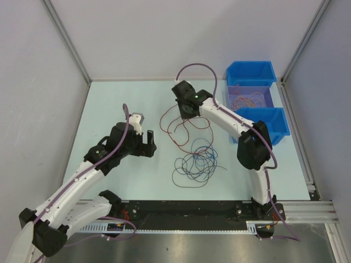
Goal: Untangle the cables
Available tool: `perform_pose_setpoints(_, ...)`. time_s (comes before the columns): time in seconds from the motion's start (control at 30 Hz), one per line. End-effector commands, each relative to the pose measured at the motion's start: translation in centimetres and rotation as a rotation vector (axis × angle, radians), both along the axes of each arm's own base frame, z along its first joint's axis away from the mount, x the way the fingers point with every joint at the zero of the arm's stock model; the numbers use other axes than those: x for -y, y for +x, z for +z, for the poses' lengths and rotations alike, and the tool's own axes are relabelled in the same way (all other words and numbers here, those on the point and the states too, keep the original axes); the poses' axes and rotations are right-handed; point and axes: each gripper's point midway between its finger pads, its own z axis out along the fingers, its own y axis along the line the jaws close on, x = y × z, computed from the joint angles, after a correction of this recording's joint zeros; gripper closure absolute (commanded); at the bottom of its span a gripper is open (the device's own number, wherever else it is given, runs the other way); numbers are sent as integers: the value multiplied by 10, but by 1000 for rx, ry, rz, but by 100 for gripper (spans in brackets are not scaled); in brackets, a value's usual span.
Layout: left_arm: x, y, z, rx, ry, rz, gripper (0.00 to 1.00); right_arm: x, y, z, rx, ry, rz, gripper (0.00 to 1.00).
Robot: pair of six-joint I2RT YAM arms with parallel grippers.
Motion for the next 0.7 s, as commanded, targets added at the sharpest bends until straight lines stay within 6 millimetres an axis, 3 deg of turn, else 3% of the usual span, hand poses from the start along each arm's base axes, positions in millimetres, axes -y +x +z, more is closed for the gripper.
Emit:
perform_pose_setpoints(0.0, -3, 3, 10, 44, -8, 6, 3, -5, 0, 96, 158, 140, 23, 100)
perform_pose_setpoints(0.17, -3, 4, 14, 58, -14, 7, 3, -5, -4, 157, 262, 210, 49, 100)
perform_pose_setpoints(0.3, -2, 5, 19, 73, -28, 9, 3, -5, -9, 216, 370, 264, 83, 100)
perform_pose_setpoints(0.33, 1, 6, 23, 83, -48, 7, 3, -5, -13, 242, 418, 296, 93, 100)
perform_pose_setpoints(0.4, 7, 7, 27, 84, -78, -3, 3, -3, -18, 266, 475, 306, 104, 100)
perform_pose_setpoints(0.43, 13, 9, 34, 87, -113, -7, 3, 1, -21, 289, 523, 335, 100, 100)
perform_pose_setpoints(0.57, 38, 9, 53, 95, -234, -76, 4, 11, -37, 340, 620, 406, 105, 100)
perform_pose_setpoints(0.67, 52, 19, 63, 129, -289, -99, 4, 19, -48, 365, 673, 454, 111, 100)
